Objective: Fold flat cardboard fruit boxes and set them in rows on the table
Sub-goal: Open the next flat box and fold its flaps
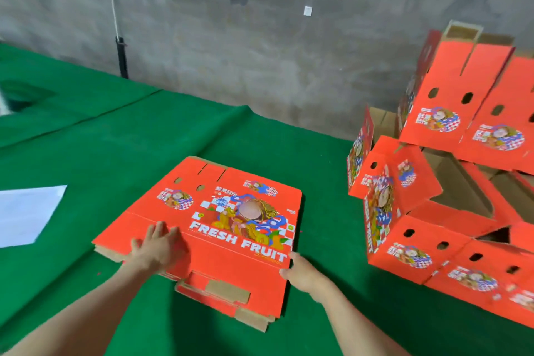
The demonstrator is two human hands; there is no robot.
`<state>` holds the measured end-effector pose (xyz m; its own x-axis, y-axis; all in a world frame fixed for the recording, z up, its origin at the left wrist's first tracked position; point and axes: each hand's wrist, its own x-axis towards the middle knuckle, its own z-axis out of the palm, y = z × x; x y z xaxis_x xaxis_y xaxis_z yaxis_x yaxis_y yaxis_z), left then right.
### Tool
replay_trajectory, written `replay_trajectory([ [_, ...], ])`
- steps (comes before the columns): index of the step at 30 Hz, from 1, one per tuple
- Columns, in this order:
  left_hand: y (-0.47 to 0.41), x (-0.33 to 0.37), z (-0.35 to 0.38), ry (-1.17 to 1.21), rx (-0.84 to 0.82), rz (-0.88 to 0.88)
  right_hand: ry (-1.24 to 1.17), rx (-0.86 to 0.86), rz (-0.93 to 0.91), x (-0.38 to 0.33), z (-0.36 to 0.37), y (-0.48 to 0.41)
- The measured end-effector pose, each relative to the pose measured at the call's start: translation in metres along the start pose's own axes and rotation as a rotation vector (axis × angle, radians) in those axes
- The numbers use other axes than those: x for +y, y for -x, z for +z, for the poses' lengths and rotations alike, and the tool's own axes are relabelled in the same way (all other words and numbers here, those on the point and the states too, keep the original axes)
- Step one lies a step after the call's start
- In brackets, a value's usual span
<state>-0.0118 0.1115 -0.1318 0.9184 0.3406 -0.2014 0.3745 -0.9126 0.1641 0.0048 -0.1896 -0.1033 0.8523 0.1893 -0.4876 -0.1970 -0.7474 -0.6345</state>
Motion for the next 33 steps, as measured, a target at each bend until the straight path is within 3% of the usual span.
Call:
replay_trajectory([
  [3,0.012,0.014,0.015,0.101,0.019,0.088,-0.325,0.032,0.143,-0.008,0.004,-0.002],
  [5,0.016,0.017,0.013,0.374,0.044,0.197,-0.466,0.154,0.173,-0.01,-0.002,-0.003],
  [8,0.026,0.024,-0.002,0.735,0.089,0.195,-0.677,0.26,0.103,-0.019,-0.018,0.0],
  [11,0.026,0.027,-0.022,0.811,0.243,0.116,-0.772,0.315,0.004,-0.042,-0.037,0.008],
  [14,0.033,0.025,-0.052,0.973,0.174,0.243,-0.808,0.413,-0.06,-0.057,-0.063,0.02],
  [18,0.056,0.027,-0.095,0.731,0.144,0.651,-0.913,0.484,-0.078,-0.056,-0.096,0.044],
  [23,0.084,0.062,-0.142,0.701,0.356,0.753,-1.111,0.429,-0.206,-0.027,-0.121,0.08],
  [25,0.092,0.081,-0.161,0.607,0.423,0.799,-1.151,0.569,-0.27,-0.018,-0.124,0.095],
  [29,0.107,0.129,-0.192,0.417,0.502,0.825,-0.947,0.911,-0.509,-0.01,-0.122,0.133],
  [33,0.124,0.179,-0.209,0.277,0.469,0.846,-0.292,0.956,-0.742,-0.003,-0.11,0.166],
])
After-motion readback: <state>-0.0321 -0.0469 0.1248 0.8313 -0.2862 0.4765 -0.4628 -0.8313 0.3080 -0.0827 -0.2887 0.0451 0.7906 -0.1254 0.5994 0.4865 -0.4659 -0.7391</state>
